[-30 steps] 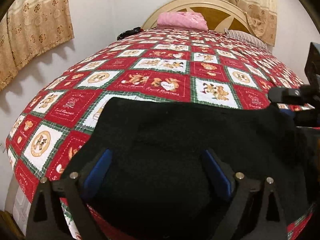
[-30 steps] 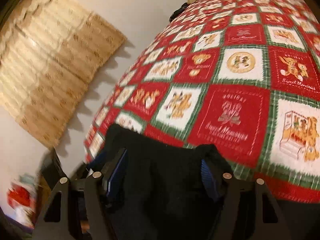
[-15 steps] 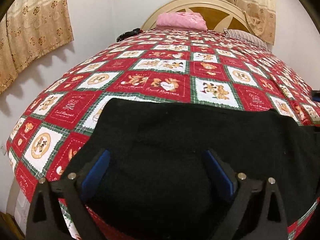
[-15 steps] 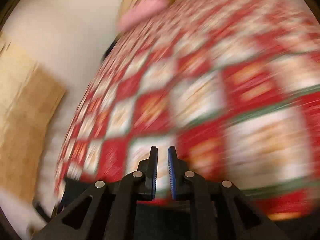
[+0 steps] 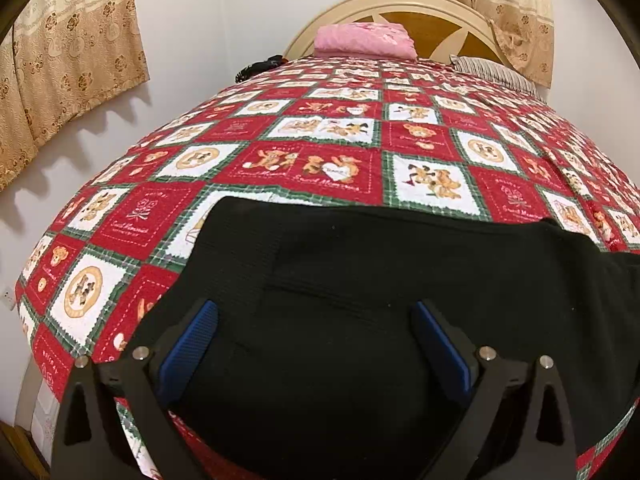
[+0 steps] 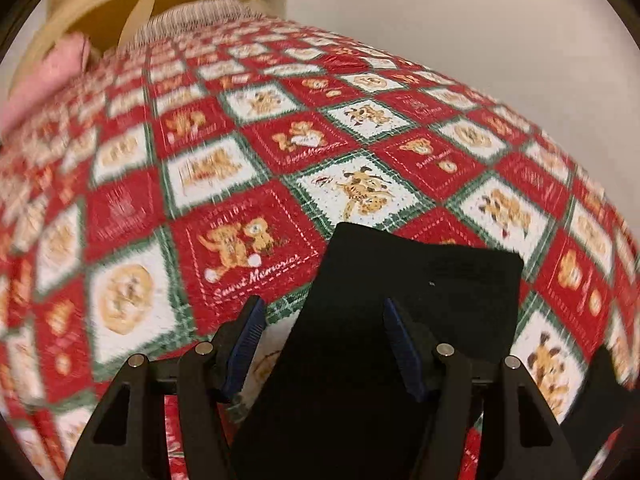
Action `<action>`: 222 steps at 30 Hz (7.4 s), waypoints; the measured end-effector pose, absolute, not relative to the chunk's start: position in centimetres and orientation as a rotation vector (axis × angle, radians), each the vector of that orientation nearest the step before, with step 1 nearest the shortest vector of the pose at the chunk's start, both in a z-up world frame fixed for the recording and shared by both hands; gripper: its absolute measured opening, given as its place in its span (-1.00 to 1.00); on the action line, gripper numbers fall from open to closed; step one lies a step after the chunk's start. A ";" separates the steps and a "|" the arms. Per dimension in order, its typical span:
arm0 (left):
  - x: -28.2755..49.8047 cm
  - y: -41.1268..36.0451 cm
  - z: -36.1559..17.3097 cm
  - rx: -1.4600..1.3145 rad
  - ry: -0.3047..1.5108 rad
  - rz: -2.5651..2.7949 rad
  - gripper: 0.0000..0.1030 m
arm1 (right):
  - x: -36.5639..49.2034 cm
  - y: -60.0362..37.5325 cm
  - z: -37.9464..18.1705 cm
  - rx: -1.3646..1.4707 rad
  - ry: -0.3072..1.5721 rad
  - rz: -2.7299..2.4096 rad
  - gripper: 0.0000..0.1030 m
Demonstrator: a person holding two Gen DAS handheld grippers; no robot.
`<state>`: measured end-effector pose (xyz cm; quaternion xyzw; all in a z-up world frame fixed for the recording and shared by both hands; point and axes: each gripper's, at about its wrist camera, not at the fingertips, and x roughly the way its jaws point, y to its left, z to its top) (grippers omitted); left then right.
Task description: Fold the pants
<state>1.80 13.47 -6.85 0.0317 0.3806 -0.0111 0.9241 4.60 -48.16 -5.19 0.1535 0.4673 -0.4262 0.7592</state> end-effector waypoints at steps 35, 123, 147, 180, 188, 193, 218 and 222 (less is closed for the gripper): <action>1.7 13.4 -5.7 0.015 0.799 -0.060 0.96 | -31.8 -48.3 -1.3 0.813 0.311 -0.675 -0.88; -12.7 -16.1 -1.4 0.413 0.699 -1.189 -0.71 | -31.4 -50.1 -2.2 0.736 0.423 -0.568 -0.90; -7.8 -7.5 -0.1 0.165 0.707 -1.003 0.26 | -22.0 -36.3 -5.5 0.697 0.538 -0.394 -0.11; -5.0 -3.5 -0.9 0.162 0.721 -0.840 0.27 | -19.4 -29.3 -4.6 0.594 0.621 -0.132 -0.92; -4.2 -2.0 -4.9 0.254 0.806 -0.719 0.26 | -14.5 -26.6 -9.8 0.688 0.760 0.033 -0.92; -4.3 -1.9 -4.7 0.262 0.803 -0.733 0.26 | -16.2 -28.8 -6.8 0.677 0.700 0.025 -0.92; -5.4 -9.4 -4.5 0.226 0.843 -0.865 0.27 | -26.7 -48.2 -3.5 0.473 0.482 -0.821 -0.53; -5.7 -9.5 -4.7 0.232 0.848 -0.857 0.27 | -26.4 -48.9 -1.5 0.473 0.450 -0.768 -0.70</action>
